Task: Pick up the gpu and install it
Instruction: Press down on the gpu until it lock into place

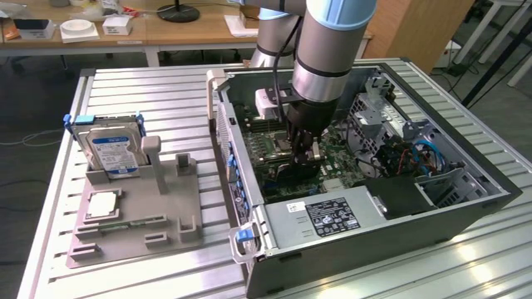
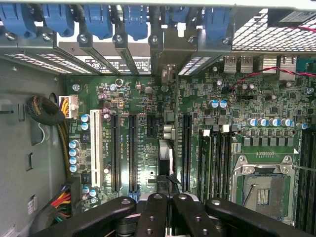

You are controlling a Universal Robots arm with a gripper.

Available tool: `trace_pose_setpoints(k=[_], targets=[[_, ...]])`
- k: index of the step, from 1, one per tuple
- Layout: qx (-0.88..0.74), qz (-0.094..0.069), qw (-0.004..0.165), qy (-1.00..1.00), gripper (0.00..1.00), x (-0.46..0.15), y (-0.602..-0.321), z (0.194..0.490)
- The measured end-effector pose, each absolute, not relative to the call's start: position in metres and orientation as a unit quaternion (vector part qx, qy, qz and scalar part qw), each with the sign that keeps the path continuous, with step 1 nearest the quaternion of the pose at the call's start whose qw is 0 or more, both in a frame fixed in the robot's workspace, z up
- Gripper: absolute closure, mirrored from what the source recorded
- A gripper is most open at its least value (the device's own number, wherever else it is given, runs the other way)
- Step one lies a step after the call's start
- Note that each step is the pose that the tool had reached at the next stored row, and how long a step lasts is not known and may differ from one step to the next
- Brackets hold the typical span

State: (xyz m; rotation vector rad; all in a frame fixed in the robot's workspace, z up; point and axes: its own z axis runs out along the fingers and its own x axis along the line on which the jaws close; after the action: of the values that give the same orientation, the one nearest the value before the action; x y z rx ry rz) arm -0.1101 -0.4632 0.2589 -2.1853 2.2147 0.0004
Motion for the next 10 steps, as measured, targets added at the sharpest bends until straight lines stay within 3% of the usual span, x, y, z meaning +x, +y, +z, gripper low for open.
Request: trace_pose_setpoints(k=[10], targets=[[-0.702,0.0,0.015,0.712,0.89,-0.1101,-0.4631,0.2587]])
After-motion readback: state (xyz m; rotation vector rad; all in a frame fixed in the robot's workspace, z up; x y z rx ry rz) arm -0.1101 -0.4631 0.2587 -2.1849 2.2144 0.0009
